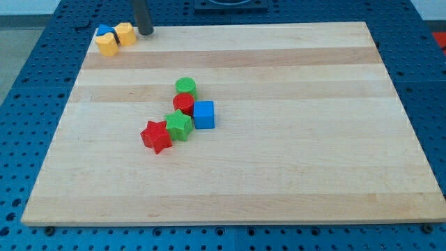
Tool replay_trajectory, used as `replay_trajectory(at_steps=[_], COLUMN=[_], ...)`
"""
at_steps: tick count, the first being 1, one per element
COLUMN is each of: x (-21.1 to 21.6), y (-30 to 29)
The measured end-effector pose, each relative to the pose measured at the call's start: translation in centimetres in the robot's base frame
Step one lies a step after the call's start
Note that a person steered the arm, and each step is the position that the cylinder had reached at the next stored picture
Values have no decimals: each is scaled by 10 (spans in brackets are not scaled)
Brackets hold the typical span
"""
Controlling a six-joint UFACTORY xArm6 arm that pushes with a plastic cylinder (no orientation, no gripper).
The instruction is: Point at the blue cube
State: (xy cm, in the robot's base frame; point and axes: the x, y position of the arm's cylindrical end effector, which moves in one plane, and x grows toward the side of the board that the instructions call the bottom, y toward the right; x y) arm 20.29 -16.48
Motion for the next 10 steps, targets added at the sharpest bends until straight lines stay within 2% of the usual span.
replay_trajectory(at_steps=[1, 4, 5, 6, 8, 10], x=[12, 204, 265, 297, 298, 259], y=[61, 232, 269, 259, 202, 138])
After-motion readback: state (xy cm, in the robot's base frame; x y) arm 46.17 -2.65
